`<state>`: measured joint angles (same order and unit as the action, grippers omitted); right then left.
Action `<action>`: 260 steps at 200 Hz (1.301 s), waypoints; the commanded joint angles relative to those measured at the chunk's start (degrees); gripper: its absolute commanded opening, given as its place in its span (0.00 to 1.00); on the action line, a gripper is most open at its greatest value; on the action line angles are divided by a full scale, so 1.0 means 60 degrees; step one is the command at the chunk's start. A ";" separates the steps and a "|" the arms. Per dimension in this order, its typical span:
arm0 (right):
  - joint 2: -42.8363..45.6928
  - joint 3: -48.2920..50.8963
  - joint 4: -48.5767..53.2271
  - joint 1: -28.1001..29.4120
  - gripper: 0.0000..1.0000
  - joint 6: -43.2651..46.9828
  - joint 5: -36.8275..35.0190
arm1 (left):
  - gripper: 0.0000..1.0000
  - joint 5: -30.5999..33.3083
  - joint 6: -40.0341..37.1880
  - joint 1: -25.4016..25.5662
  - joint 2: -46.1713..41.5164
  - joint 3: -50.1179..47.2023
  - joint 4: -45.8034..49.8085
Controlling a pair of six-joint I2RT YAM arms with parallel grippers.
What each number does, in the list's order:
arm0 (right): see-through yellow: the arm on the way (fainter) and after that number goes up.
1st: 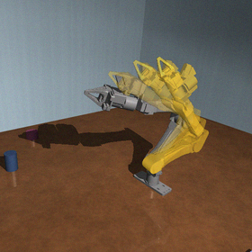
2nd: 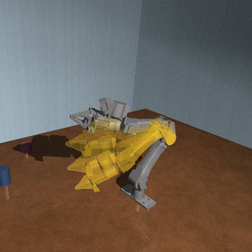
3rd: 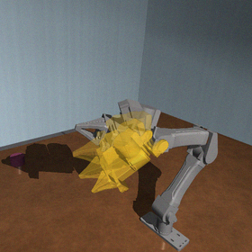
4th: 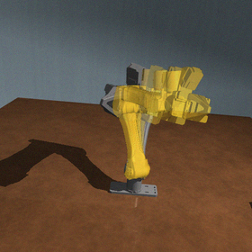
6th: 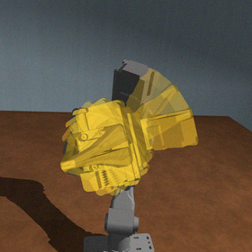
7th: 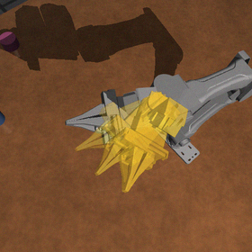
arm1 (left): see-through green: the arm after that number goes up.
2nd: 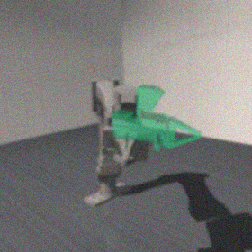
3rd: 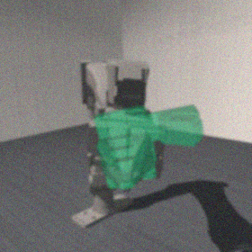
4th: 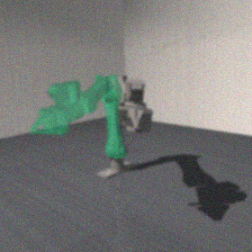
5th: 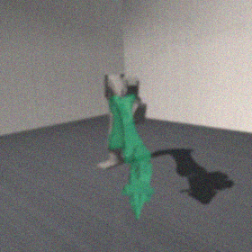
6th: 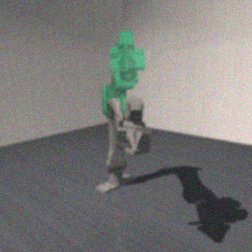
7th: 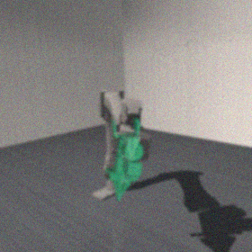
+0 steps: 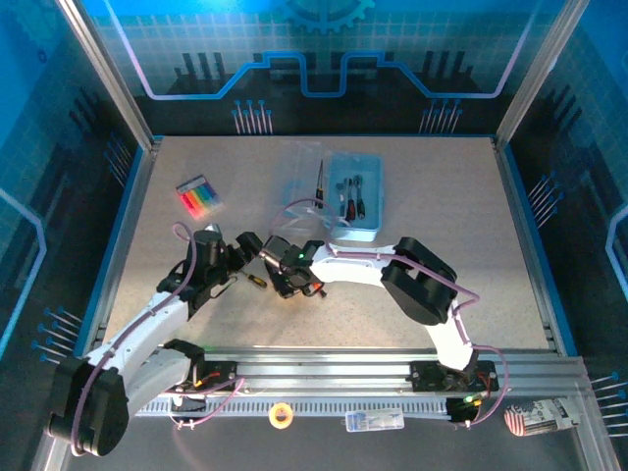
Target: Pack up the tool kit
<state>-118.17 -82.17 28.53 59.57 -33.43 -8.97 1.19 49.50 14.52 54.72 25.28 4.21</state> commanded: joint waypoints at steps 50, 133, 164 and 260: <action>-0.0857 -0.1280 0.0951 -0.0260 0.31 0.0485 -0.0232 | 0.99 0.0173 -0.0214 0.0040 -0.0312 -0.0157 0.0274; -0.1176 -0.1339 0.1146 -0.0363 0.20 0.0696 -0.0442 | 0.99 0.0315 -0.0306 0.0027 -0.0403 -0.0138 0.0367; -0.0257 -0.0851 0.0707 -0.0483 0.17 0.0520 -0.0311 | 0.99 0.0528 -0.0368 0.0026 -0.0591 -0.0109 0.0578; 0.1670 0.0014 0.0209 -0.0786 0.15 0.0152 0.0143 | 0.99 0.0864 -0.0445 0.0011 -0.1276 0.0017 0.0881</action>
<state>-111.68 -83.59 30.41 55.53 -31.38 -9.28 5.34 48.86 14.52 47.51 24.91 7.68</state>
